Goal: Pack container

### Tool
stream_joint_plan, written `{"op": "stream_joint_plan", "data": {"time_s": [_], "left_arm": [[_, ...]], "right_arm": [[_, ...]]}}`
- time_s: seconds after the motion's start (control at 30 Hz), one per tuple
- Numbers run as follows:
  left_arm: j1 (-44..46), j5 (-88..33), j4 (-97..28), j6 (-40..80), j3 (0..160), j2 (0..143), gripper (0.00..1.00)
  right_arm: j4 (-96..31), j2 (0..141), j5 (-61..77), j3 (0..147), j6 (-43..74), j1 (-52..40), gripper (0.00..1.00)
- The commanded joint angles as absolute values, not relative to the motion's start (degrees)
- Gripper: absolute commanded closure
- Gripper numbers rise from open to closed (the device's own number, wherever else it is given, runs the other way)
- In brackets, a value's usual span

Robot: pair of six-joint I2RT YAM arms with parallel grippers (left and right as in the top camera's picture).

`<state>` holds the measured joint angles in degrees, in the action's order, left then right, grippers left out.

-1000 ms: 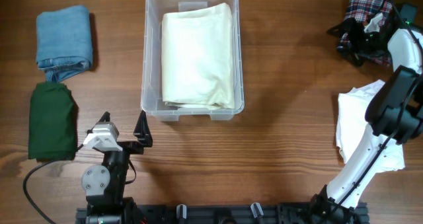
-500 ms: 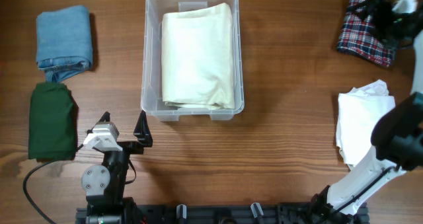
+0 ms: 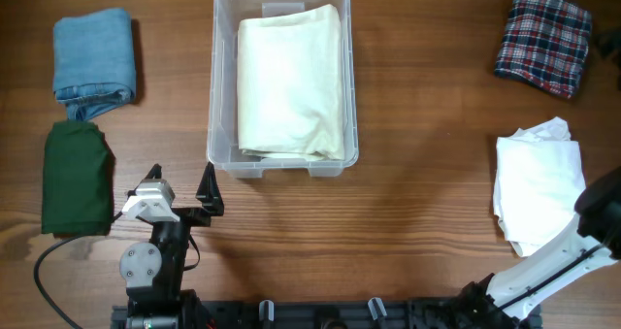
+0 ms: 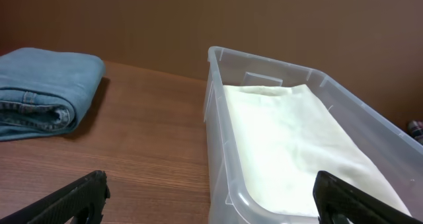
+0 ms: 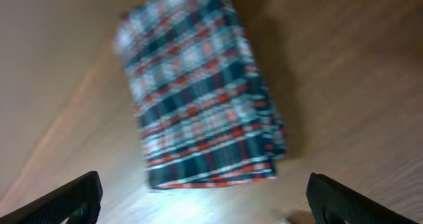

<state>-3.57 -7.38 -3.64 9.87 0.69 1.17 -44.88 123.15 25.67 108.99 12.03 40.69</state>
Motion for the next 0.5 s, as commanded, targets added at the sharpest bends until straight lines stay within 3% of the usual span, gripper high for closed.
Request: {"op": "stream_joint_plan", "data": {"time_s": [0.0,0.47], "left_arm": [[-4.0,-7.2,-3.7,9.4,0.3,1.2,0.0],[-4.0,-7.2,-3.7,9.4,0.3,1.2,0.0]], "right_arm": [[-44.8,129.2,25.5,109.1,10.6,41.9,0.01],[-42.6,136.9,27.1,109.1,10.5,43.4,0.0]]}}
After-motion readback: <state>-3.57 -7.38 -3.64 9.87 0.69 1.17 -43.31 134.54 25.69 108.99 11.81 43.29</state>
